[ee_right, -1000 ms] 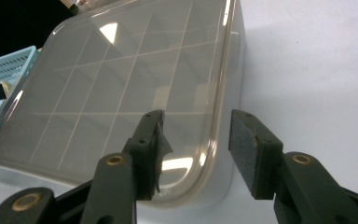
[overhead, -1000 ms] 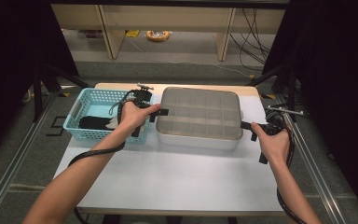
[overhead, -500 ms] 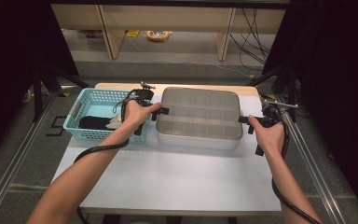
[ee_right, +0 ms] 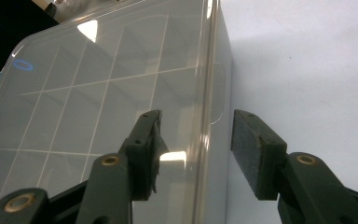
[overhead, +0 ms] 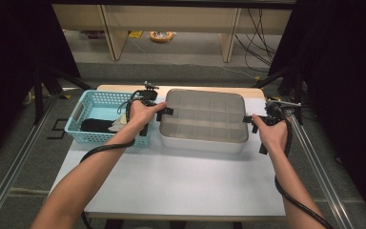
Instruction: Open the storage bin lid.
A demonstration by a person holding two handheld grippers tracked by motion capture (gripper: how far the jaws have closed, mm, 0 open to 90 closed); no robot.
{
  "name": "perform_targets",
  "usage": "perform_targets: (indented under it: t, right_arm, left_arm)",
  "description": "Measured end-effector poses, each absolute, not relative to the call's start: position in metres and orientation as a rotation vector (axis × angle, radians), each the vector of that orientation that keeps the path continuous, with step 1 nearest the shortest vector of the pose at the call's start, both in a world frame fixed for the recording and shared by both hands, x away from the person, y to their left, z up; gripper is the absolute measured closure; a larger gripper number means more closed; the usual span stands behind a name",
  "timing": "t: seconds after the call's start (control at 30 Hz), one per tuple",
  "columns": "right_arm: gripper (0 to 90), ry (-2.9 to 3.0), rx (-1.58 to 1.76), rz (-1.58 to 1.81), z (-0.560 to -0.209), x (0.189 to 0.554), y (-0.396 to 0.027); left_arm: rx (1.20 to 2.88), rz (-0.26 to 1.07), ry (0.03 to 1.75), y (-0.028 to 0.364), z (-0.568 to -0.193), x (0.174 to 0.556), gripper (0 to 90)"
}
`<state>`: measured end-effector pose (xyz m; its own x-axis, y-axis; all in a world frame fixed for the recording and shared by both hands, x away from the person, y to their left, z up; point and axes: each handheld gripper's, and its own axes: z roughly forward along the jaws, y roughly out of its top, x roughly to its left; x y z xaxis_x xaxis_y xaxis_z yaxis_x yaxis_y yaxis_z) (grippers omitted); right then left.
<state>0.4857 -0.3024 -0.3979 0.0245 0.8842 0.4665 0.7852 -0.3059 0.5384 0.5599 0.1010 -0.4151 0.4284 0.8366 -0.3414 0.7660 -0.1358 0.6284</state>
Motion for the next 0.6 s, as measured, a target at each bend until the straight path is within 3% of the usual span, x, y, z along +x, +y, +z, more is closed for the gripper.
perform_targets:
  t: [0.6]
  right_arm:
    - [52.4,1.792,2.206,1.174,-0.404,0.510,-0.302]
  left_arm:
    - [1.905,0.090,1.395,0.098,-0.416,0.566,36.1]
